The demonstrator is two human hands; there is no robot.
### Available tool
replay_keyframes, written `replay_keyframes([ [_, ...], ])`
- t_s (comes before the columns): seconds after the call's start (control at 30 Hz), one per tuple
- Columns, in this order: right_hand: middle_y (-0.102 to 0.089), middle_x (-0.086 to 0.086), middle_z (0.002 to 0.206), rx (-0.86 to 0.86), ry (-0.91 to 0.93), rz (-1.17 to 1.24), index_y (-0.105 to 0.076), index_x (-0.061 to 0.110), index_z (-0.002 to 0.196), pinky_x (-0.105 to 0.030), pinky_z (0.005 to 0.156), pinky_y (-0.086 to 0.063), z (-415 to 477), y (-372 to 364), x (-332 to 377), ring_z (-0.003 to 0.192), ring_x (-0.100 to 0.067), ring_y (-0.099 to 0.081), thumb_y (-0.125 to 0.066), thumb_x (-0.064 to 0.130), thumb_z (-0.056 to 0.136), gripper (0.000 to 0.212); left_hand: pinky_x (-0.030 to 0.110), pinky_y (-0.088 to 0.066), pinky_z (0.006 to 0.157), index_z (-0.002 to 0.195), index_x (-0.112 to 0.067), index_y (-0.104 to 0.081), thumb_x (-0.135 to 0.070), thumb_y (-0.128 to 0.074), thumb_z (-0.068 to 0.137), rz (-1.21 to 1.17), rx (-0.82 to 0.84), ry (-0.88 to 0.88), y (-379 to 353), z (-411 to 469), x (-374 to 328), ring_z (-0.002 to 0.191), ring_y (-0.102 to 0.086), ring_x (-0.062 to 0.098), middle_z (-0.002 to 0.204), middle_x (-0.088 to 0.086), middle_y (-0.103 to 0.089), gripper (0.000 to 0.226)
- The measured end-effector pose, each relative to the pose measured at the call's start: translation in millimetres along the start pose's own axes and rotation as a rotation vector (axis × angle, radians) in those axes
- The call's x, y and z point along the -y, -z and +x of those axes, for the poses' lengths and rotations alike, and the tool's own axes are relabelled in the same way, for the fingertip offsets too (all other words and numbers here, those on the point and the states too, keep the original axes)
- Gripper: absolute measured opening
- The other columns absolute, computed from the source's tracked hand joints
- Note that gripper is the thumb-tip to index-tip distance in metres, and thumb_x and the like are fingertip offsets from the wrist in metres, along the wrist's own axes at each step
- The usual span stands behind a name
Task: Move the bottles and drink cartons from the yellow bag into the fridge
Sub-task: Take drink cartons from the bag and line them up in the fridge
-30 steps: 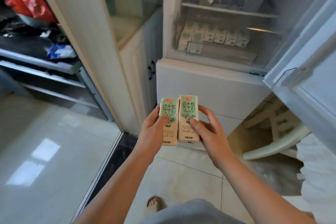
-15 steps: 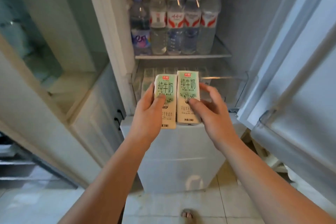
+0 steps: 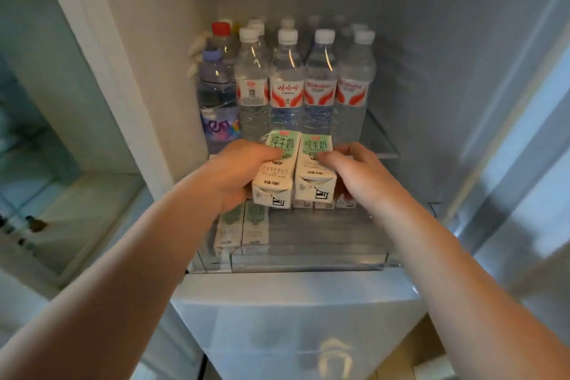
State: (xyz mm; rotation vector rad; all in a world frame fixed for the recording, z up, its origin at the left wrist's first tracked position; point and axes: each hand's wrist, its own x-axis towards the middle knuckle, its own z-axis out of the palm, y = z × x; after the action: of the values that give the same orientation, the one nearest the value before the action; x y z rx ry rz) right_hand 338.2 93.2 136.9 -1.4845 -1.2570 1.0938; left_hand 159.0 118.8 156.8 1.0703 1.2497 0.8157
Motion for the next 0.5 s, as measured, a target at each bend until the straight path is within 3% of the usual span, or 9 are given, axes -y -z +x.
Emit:
replay_keyframes([
  [0.2, -0.076, -0.009, 0.082, 0.135, -0.213, -0.110, -0.063, 0.014, 0.100, -0.029, 0.061, -0.044, 36.4, 9.4, -7.5, 0.068, -0.019, -0.061, -0.059, 0.036, 0.094, 0.023, 0.032, -0.059, 0.054, 0.119, -0.004, -0.056, -0.011, -0.047, 0.102, 0.058, 0.215, 0.269, 4.7, 47.2, -3.8, 0.075, -0.075, 0.022, 0.094, 0.015, -0.076, 0.021],
  [0.33, -0.072, -0.007, 0.078, 0.244, -0.383, -0.138, -0.068, 0.015, 0.095, -0.022, 0.053, -0.037, 61.9, 13.9, -16.5, 0.061, -0.015, -0.053, -0.055, 0.034, 0.096, 0.023, 0.032, -0.059, 0.055, 0.120, -0.006, -0.054, -0.013, -0.042, 0.103, 0.088, 0.261, 0.381, 3.5, 76.6, 6.6, 0.074, -0.075, 0.023, 0.094, 0.015, -0.075, 0.022],
  [0.5, -0.064, -0.005, 0.074, 0.387, -0.516, -0.232, -0.069, 0.013, 0.104, -0.020, 0.049, -0.027, 85.5, 18.7, -32.4, 0.048, -0.008, -0.039, -0.049, 0.032, 0.098, 0.029, 0.029, -0.052, 0.070, 0.124, -0.011, -0.058, -0.026, -0.048, 0.100, 0.278, 0.303, 0.513, 5.0, 115.1, 23.3, 0.090, -0.069, 0.020, 0.103, 0.008, -0.074, 0.030],
])
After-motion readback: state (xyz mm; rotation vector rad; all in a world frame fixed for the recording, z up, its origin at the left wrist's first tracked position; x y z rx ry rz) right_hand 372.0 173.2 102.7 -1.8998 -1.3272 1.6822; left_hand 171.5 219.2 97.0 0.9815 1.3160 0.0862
